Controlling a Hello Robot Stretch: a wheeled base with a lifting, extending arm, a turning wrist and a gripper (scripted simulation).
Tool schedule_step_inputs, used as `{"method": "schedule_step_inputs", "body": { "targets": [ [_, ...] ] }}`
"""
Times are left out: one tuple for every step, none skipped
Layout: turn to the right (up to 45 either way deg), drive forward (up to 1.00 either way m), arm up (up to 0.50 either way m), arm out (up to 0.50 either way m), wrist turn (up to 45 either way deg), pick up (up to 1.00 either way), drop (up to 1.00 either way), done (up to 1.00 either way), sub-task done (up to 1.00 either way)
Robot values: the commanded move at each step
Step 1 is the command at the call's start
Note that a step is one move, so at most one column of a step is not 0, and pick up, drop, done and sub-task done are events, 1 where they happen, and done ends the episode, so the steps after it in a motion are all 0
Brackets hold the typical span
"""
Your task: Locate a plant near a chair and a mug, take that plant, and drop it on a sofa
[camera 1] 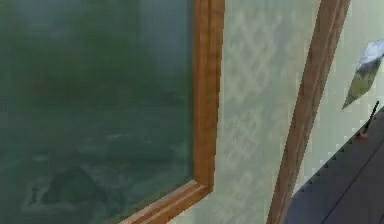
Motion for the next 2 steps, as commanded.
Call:
{"method": "schedule_step_inputs", "body": {
  "targets": [
    [45.0,0.0,0.0,0.0,0.0,0.0,0.0,0.0,0.0],
    [6.0,0.0,0.0,0.0,0.0,0.0,0.0,0.0,0.0]
  ]
}}
